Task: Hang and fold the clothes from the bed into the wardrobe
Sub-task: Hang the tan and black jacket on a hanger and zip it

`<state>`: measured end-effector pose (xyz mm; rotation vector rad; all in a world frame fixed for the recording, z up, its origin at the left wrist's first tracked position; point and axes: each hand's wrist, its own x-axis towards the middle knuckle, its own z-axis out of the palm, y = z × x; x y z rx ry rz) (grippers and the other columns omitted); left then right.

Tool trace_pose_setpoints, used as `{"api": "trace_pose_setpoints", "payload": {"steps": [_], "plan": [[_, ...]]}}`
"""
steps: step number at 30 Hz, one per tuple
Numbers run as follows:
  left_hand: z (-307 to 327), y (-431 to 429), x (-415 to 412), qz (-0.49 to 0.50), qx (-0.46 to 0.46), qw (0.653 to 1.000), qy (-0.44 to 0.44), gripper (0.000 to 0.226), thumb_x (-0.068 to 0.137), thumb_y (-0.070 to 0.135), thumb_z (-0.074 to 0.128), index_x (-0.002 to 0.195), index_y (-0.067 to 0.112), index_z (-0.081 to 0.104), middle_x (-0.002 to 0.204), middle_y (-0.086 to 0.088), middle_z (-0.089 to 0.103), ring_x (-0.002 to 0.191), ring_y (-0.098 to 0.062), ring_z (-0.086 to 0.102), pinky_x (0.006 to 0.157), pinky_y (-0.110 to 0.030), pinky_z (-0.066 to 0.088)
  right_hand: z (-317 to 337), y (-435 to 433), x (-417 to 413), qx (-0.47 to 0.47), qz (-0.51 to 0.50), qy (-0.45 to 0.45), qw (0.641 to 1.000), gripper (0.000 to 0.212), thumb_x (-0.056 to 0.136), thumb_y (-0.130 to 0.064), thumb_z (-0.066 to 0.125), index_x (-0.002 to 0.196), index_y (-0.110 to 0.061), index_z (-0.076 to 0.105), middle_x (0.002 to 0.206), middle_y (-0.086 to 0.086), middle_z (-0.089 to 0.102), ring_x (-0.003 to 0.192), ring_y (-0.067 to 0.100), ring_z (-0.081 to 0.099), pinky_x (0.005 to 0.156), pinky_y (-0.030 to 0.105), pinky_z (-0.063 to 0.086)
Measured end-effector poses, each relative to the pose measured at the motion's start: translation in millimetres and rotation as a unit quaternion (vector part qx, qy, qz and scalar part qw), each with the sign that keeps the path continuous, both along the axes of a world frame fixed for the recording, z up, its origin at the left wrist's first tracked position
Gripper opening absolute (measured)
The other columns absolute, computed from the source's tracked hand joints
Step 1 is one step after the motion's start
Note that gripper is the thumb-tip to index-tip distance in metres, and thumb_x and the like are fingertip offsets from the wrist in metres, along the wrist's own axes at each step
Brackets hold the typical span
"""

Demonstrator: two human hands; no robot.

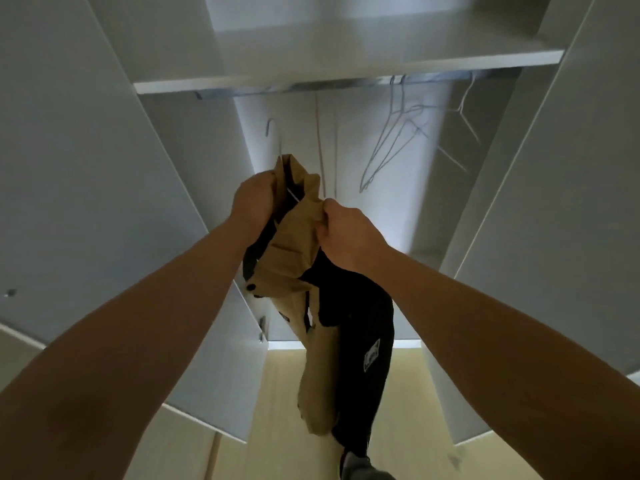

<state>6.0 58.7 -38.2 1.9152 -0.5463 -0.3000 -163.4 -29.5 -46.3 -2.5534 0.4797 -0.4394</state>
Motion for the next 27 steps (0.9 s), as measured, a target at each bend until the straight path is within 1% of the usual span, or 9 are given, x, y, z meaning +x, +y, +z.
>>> {"api": "trace_pose_setpoints", "payload": {"steps": [2,5,8,11,15,18,21,24,27], "plan": [[5.1,-20.0,20.6,-0.014,-0.068,0.993,0.096,0.035,0.098,0.043,0.051,0.105,0.015,0.071,0.092,0.001,0.071,0.089,-0.017,0.066,0.074,-0.025,0.054,-7.6,-11.7,31.8,0.012,-0.017,-0.003,1.000,0.021,0.103,-0.028,0.042,0.113,-0.010,0.050,0.095,0.006,0.060,0.082,0.021,0.058,0.074,0.031,0.046],[3.8,-48.6,51.1,-0.054,0.010,0.998,0.031,0.045,0.087,0.067,0.056,0.095,0.025,0.068,0.090,0.005,0.069,0.085,-0.011,0.066,0.073,-0.026,0.052,-21.3,-23.3,78.7,0.051,-0.015,-0.002,0.999,0.028,0.104,-0.024,0.042,0.126,-0.007,0.048,0.107,0.012,0.062,0.095,0.026,0.061,0.078,0.024,0.042],[0.3,-73.7,90.8,0.009,0.051,0.998,-0.032,0.040,0.096,0.056,0.051,0.096,0.017,0.062,0.090,0.002,0.065,0.086,-0.015,0.064,0.073,-0.029,0.050,-27.8,-29.7,123.2,0.015,-0.028,-0.009,0.999,0.021,0.101,-0.021,0.044,0.118,-0.009,0.047,0.091,0.008,0.056,0.082,0.026,0.058,0.066,0.029,0.041],[-7.0,-85.8,125.5,0.078,0.102,0.985,-0.113,0.034,0.106,0.037,0.039,0.117,0.009,0.056,0.106,-0.003,0.060,0.091,-0.017,0.055,0.078,-0.028,0.041,-34.9,-36.1,158.2,0.010,0.008,0.012,1.000,0.028,0.104,-0.023,0.045,0.127,-0.008,0.047,0.114,0.009,0.063,0.100,0.021,0.062,0.077,0.018,0.041],[-12.0,-97.1,163.7,0.047,0.089,0.981,-0.164,0.029,0.106,0.032,0.039,0.122,0.013,0.054,0.101,0.002,0.055,0.082,-0.010,0.052,0.069,-0.021,0.037,-47.5,-50.7,187.1,0.125,0.018,0.072,0.989,0.047,0.104,-0.033,0.042,0.144,-0.011,0.033,0.136,0.011,0.052,0.121,0.023,0.054,0.097,0.025,0.039],[-11.2,-115.4,191.4,0.064,0.112,0.973,-0.194,0.025,0.106,0.027,0.035,0.102,0.013,0.055,0.086,0.004,0.055,0.073,-0.009,0.049,0.059,-0.017,0.032,-46.8,-56.1,202.2,0.027,-0.013,0.045,0.999,0.035,0.102,-0.031,0.044,0.130,-0.011,0.041,0.106,0.009,0.058,0.095,0.028,0.062,0.076,0.039,0.049],[-15.8,-131.3,206.7,0.110,0.105,0.970,-0.187,0.024,0.105,0.025,0.033,0.089,0.016,0.048,0.073,0.010,0.046,0.064,-0.003,0.042,0.054,-0.020,0.030,-40.8,-67.3,214.9,0.022,-0.004,-0.013,1.000,0.026,0.099,-0.030,0.045,0.114,-0.009,0.048,0.088,0.002,0.054,0.074,0.019,0.054,0.064,0.031,0.041],[-22.1,-140.0,219.4,0.131,0.089,0.974,-0.161,0.023,0.105,0.024,0.032,0.089,0.015,0.045,0.073,0.008,0.044,0.064,-0.007,0.041,0.056,-0.027,0.029,-34.3,-89.5,224.1,0.016,0.022,-0.040,0.999,0.029,0.098,-0.035,0.040,0.077,-0.019,0.054,0.061,-0.007,0.050,0.052,0.007,0.046,0.057,0.024,0.037],[-28.1,-142.9,229.0,0.124,0.086,0.974,-0.170,0.024,0.107,0.025,0.032,0.090,0.016,0.045,0.078,0.002,0.049,0.071,-0.016,0.046,0.066,-0.029,0.031,-33.2,-120.9,234.0,-0.041,-0.092,-0.058,0.993,0.029,0.095,-0.045,0.039,0.092,-0.020,0.053,0.063,-0.011,0.046,0.054,0.008,0.048,0.059,0.027,0.044]]}}
